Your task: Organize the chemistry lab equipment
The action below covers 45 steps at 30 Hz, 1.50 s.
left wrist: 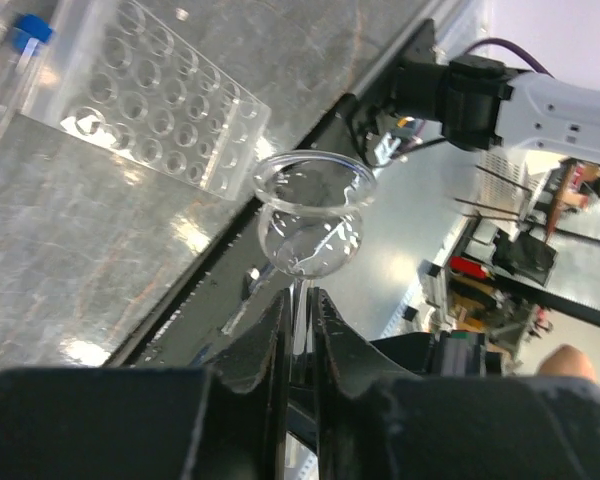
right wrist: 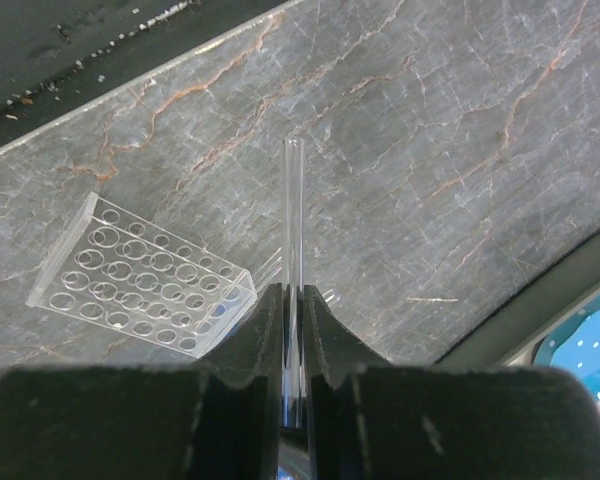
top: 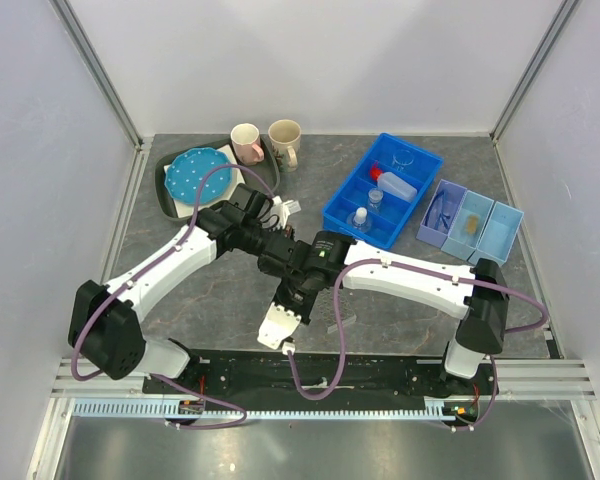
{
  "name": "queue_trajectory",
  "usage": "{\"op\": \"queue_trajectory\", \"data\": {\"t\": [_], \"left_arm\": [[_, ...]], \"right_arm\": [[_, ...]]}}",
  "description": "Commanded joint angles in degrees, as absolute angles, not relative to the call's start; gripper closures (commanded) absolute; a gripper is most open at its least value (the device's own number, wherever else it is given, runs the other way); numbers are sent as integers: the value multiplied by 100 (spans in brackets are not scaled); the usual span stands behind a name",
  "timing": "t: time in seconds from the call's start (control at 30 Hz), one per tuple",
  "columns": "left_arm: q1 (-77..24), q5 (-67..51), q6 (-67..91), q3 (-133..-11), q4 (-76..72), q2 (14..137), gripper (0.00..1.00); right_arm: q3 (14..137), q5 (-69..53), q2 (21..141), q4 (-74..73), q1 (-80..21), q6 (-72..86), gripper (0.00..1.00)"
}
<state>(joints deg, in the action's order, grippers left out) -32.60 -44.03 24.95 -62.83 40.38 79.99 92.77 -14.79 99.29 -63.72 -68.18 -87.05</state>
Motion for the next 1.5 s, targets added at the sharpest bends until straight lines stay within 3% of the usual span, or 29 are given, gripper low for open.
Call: {"op": "queue_trajectory", "data": {"t": [0.0,0.17,0.33,0.63,0.93,1.27,1.47], "left_arm": [[-3314,-5554,2329,-6530,4122,8033,77],[-3287,-5502,2320,-6574,4122,7858,44],[-3252,-5423,2312,-6653,4183,7682,27],[-3076,-5449,2198,-6706,4263,7427,15],[-3024,-5547,2144,-6653,4271,7269,12],[-2189,-3192,2136,-6829,4342,6381,10],[-2145,-1804,1864,-6584,4342,6083,10]], "right_arm": [[9378,-1643,9782,-6459,-6829,-8614,88],[9361,-1837,9642,-6600,-6847,-8429,89],[9351,-1942,9563,-6662,-6847,-8288,89],[9308,-2355,9483,-6715,-6838,-8007,89],[9159,-2592,9448,-6654,-6847,-7726,89],[8517,-3041,9027,-6162,-6759,-6646,90],[8429,-3445,8562,-5801,-5750,-5986,89]]}}
